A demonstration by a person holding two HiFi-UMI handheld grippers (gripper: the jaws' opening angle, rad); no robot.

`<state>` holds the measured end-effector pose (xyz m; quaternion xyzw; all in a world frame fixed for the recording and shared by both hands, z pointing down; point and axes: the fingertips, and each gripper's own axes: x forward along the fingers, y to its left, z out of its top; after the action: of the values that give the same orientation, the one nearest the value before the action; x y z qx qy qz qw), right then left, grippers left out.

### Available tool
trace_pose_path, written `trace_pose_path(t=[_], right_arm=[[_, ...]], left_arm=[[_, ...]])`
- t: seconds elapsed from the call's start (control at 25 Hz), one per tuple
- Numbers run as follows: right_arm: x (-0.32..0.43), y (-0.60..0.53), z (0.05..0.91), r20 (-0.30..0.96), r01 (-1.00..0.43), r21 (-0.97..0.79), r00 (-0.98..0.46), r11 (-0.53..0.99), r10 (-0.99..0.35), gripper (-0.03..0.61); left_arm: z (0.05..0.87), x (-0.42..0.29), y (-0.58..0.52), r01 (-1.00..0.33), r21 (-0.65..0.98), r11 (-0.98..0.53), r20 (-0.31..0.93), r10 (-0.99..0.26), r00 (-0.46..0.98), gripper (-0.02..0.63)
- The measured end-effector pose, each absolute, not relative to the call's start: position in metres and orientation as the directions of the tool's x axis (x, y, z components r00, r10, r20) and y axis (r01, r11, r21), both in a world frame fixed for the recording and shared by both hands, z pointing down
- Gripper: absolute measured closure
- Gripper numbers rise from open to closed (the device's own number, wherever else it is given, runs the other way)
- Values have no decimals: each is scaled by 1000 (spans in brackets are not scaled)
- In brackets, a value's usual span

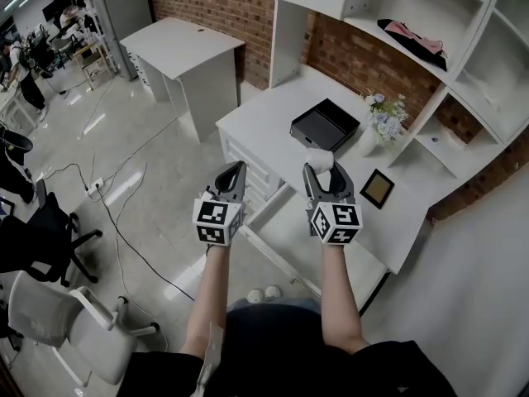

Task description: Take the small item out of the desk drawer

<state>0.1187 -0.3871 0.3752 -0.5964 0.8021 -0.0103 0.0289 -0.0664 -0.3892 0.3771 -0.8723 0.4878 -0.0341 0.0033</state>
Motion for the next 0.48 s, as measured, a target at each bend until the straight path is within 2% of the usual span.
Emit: trace_pose_path(t=[0.48], right_arm=[[121, -384, 376, -36, -954, -60, -291, 292, -956, 322]], left_arm=[[380, -66, -385, -853, -38, -520, 59, -854, 518, 604]])
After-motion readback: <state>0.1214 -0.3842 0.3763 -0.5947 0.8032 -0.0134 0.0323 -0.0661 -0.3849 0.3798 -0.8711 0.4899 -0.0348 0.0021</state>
